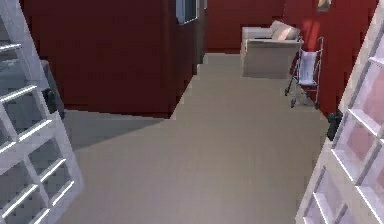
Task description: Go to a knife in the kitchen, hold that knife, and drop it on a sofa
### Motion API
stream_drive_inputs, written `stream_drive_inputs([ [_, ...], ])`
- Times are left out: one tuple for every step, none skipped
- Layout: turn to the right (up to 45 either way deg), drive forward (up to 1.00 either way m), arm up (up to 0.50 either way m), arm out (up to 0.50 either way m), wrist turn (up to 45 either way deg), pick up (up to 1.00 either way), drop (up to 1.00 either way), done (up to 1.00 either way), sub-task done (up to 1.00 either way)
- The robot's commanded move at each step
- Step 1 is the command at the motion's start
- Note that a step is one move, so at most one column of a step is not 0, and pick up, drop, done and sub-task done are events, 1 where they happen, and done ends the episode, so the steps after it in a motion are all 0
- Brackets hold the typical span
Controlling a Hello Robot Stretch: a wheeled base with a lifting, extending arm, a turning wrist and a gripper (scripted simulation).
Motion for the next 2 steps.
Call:
stream_drive_inputs([
  [9.0,0.00,0.00,0.00,0.0,0.00,0.00,0.00,0.00],
  [0.0,1.00,0.00,0.00,0.0,0.00,0.00,0.00,0.00],
])
